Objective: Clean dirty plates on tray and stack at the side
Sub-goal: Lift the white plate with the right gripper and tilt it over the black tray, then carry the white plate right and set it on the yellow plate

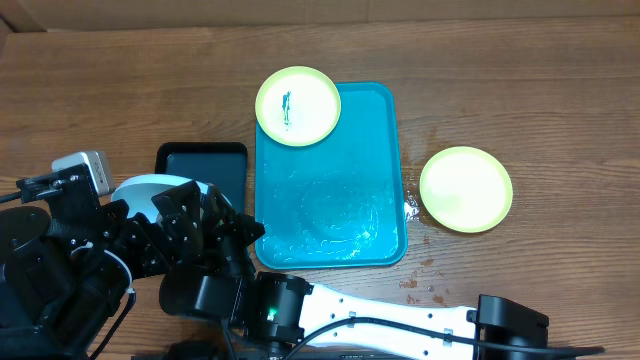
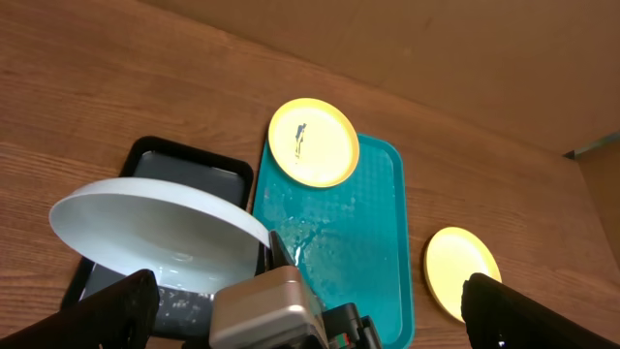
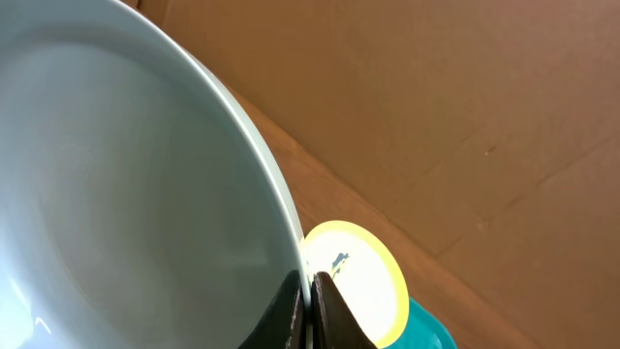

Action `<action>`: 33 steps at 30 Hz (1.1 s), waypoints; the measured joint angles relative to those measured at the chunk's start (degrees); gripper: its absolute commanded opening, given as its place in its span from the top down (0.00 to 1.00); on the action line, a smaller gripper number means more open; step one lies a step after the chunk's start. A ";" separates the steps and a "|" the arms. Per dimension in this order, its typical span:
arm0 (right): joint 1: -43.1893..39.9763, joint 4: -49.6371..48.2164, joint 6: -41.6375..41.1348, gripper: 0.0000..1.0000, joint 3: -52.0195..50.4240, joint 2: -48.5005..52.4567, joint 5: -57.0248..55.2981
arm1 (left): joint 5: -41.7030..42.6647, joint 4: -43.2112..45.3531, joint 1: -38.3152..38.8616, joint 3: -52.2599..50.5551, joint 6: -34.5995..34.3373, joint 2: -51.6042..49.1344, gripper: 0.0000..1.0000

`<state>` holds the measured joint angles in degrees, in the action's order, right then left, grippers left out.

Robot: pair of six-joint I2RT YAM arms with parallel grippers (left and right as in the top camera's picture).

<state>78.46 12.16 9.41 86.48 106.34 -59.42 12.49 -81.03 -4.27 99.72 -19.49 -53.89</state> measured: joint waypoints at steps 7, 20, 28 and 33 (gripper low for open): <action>-4.00 10.16 -15.13 0.96 0.02 0.00 2.19 | 0.02 0.02 0.00 0.00 0.00 0.00 0.00; -38.93 19.06 -45.42 0.96 0.02 -2.64 66.14 | 0.26 0.00 0.00 0.00 -0.02 0.00 0.00; -66.77 40.46 -47.69 0.96 0.42 -11.74 77.18 | 0.42 0.02 0.00 0.00 0.00 0.00 0.00; -82.75 54.51 -48.28 0.96 -1.16 -10.99 70.29 | 0.42 0.00 0.00 0.00 0.00 0.00 0.00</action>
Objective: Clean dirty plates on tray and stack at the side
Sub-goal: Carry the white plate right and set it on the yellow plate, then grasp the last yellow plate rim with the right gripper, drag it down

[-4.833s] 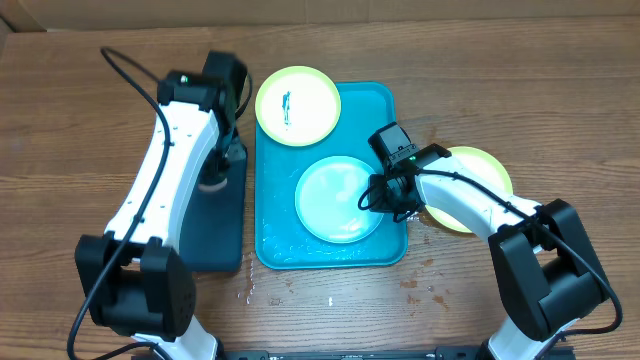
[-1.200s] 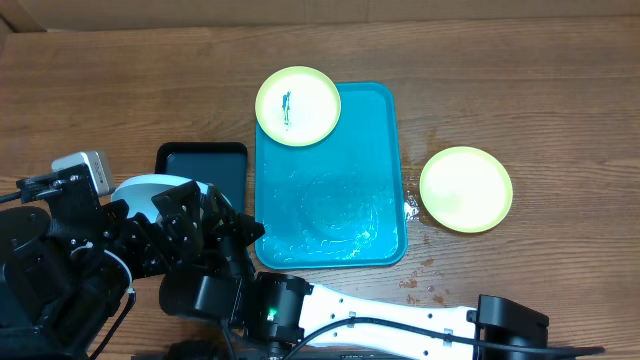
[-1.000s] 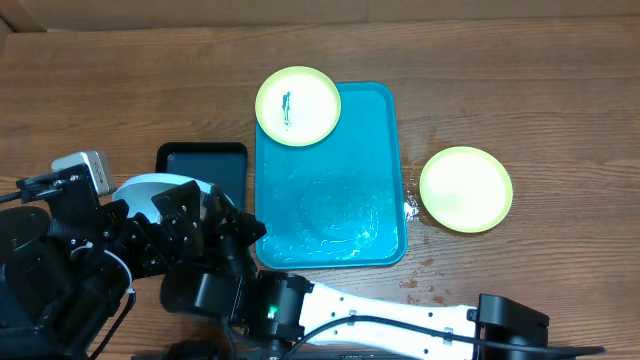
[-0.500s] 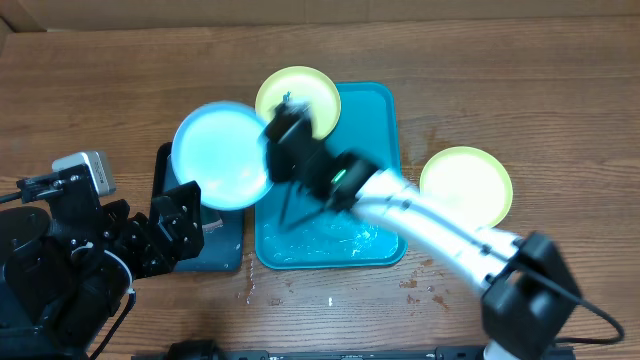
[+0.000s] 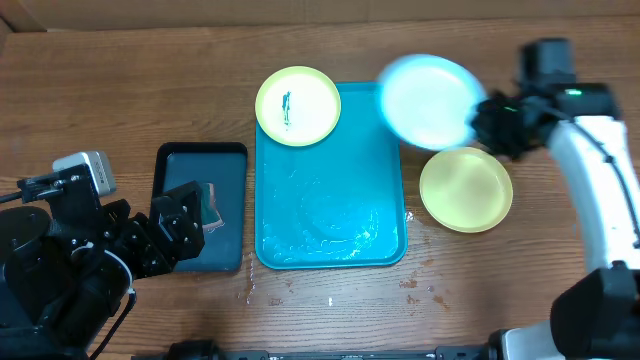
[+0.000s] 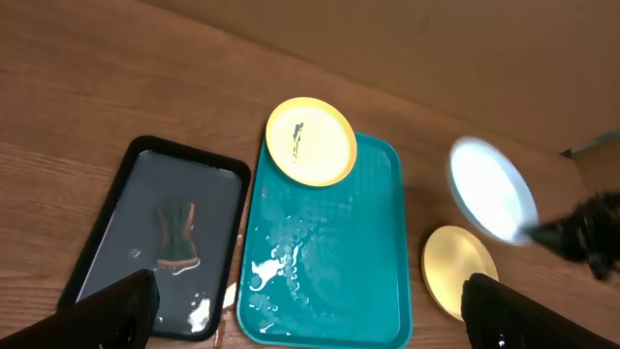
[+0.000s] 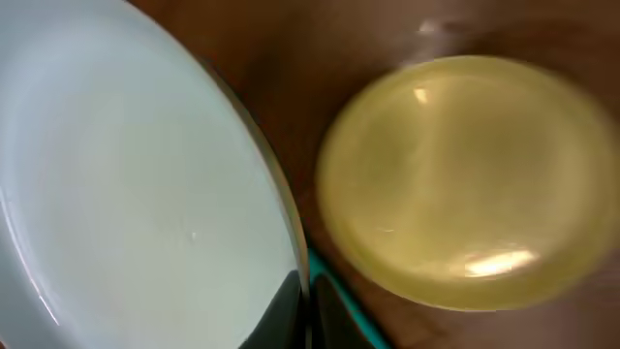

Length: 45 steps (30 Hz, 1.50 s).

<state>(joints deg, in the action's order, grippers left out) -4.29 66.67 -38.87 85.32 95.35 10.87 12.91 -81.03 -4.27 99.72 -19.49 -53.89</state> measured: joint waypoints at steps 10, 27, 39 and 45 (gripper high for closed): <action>-20.65 4.46 2.75 0.96 -14.75 3.28 -4.83 | 0.02 0.00 0.00 0.00 0.00 0.00 0.00; -7.43 2.05 8.87 0.44 -15.56 3.28 -4.37 | 0.00 0.00 0.00 0.00 0.00 0.00 0.00; 12.68 -7.30 22.99 0.39 -1.11 -3.48 3.74 | 0.00 0.00 0.00 0.00 -0.02 0.00 0.00; 26.29 -25.49 25.75 0.33 -0.15 -2.95 0.79 | 0.00 0.02 0.00 0.00 -0.02 0.00 0.00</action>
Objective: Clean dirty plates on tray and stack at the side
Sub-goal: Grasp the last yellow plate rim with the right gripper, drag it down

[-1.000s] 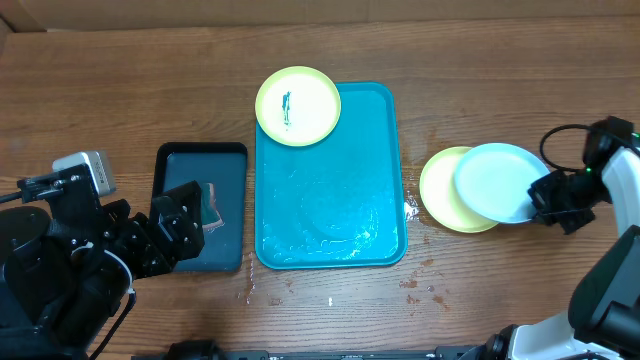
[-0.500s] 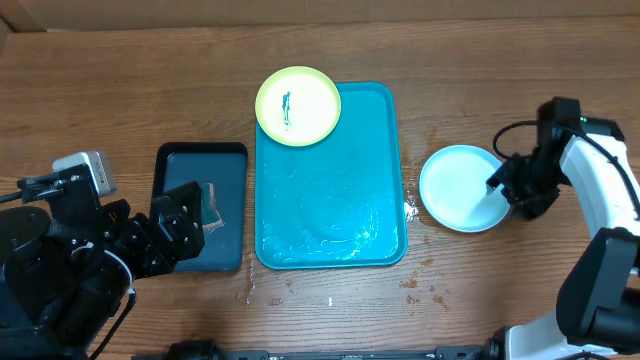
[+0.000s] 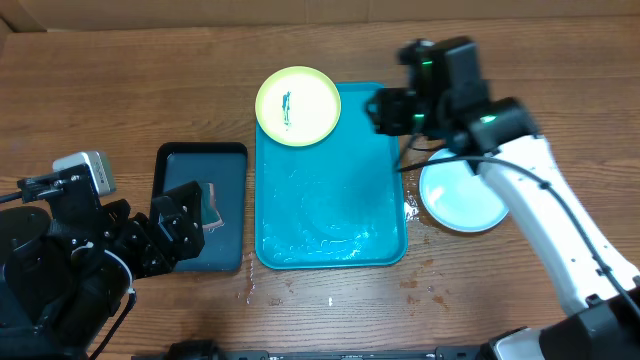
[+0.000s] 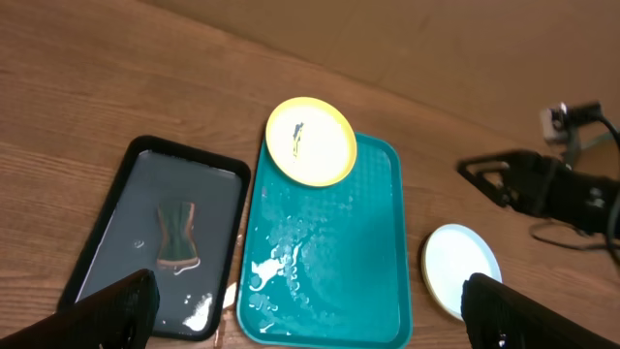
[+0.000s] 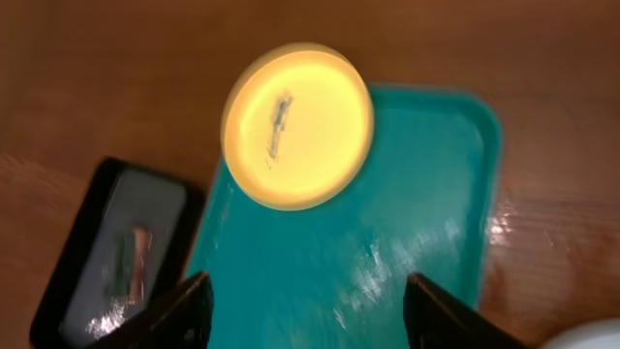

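Note:
A yellow plate [image 3: 298, 105] with a dark smear lies on the far left corner of the wet teal tray [image 3: 330, 230]; it also shows in both wrist views [image 4: 310, 142] [image 5: 296, 124]. Right of the tray, a clean white plate [image 3: 463, 195] [image 4: 462, 276] rests on another yellow plate whose rim [image 3: 424, 203] peeks out. My right gripper [image 3: 380, 112] [image 5: 308, 310] hangs open and empty over the tray's far right corner. My left gripper [image 3: 188, 225] [image 4: 310, 312] is open and empty, high above the black tray.
A black tray [image 3: 200, 155] of water with a sponge [image 3: 210, 212] [image 4: 177, 233] sits left of the teal tray. Water drops [image 3: 415, 285] spot the wood near the teal tray's front edge. A cardboard wall stands behind the table.
The white plate was in my right gripper, in the air near the tray's far right corner. It now lies on the yellow plate at the right, and the right gripper is open over the tray.
My right gripper first held the white plate over the black tray at the left. Then it held the plate on the right side, above the lone yellow plate. Now the white plate is stacked there and the gripper is empty. The left arm stayed put.

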Action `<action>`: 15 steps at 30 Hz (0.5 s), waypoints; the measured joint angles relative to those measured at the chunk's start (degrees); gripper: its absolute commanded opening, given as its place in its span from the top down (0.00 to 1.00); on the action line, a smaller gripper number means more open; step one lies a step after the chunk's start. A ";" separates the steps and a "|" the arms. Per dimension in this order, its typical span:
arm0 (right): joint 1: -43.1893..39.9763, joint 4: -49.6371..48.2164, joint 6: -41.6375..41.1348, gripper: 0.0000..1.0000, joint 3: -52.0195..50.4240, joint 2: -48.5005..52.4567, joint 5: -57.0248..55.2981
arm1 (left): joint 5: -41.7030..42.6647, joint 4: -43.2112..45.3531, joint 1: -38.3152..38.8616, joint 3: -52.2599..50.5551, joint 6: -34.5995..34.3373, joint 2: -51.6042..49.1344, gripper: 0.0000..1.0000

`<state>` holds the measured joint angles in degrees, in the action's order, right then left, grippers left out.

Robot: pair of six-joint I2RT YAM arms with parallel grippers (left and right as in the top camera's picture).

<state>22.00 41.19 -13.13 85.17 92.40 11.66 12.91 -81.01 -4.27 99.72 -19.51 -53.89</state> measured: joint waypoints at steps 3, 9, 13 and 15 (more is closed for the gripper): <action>4.76 -8.41 0.63 0.27 0.24 3.56 -5.33 | 0.02 -0.02 0.00 0.00 0.02 0.00 0.00; 6.54 -22.23 1.40 0.04 0.39 17.35 -12.63 | 0.02 -0.02 0.00 0.00 0.02 -0.02 0.00; 6.43 -28.22 1.36 0.04 0.33 26.97 -13.94 | 0.04 -0.02 0.00 -0.02 0.00 0.00 0.00; 6.43 -30.25 1.33 0.06 0.33 30.56 -13.14 | 0.07 0.00 0.00 0.00 0.02 0.00 0.00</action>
<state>28.42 10.94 -11.79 85.49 122.96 -1.48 12.97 -81.01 -4.27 99.72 -19.49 -53.89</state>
